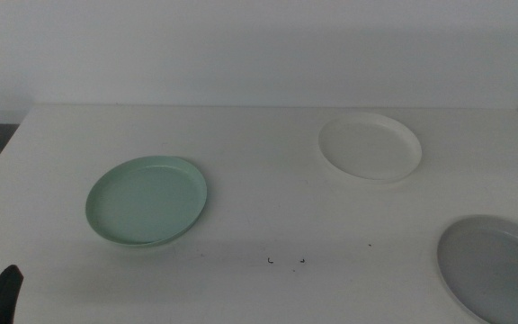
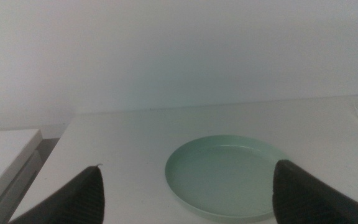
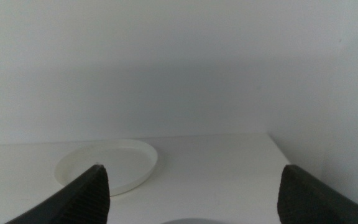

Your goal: Stack the three bowls on top of each other.

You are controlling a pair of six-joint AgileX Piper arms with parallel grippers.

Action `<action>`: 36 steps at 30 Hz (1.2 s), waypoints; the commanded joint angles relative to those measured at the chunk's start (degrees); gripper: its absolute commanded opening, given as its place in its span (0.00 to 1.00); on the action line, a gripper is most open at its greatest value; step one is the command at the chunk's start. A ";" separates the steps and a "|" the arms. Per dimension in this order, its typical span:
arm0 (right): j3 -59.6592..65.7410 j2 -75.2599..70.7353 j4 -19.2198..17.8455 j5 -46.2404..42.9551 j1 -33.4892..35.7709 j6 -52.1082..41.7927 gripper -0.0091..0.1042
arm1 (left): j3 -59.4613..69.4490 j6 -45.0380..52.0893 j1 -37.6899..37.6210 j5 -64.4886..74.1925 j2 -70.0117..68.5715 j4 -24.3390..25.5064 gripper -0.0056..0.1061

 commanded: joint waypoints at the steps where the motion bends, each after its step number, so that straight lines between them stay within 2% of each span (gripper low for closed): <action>1: 0.16 -0.28 0.63 0.58 -0.44 1.51 0.86 | 0.02 -0.06 0.00 -0.70 -0.23 -0.01 0.87; 5: -0.34 2.11 1.49 2.07 -0.44 5.96 0.86 | 0.02 -0.06 0.00 -0.70 -0.23 -0.01 0.87; 11: -12.82 15.24 1.49 10.85 -0.44 7.01 0.86 | 0.02 -0.06 0.00 -0.70 -0.23 -0.01 0.87; 18: -35.51 33.44 1.13 40.01 -0.44 6.82 0.86 | 0.02 -0.06 0.00 -0.70 -0.23 -0.01 0.87; 20: -39.46 36.75 1.02 44.59 -0.44 6.82 0.86 | 0.02 -0.06 0.00 -0.70 -0.23 -0.01 0.87; 33: -44.36 41.36 1.73 44.31 -0.44 6.82 0.86 | 0.02 -0.06 0.00 -0.70 -0.23 -0.01 0.87; 36: -46.10 43.64 0.30 46.06 -0.44 7.88 0.86 | 0.02 -0.06 0.00 -0.70 -0.23 -0.01 0.87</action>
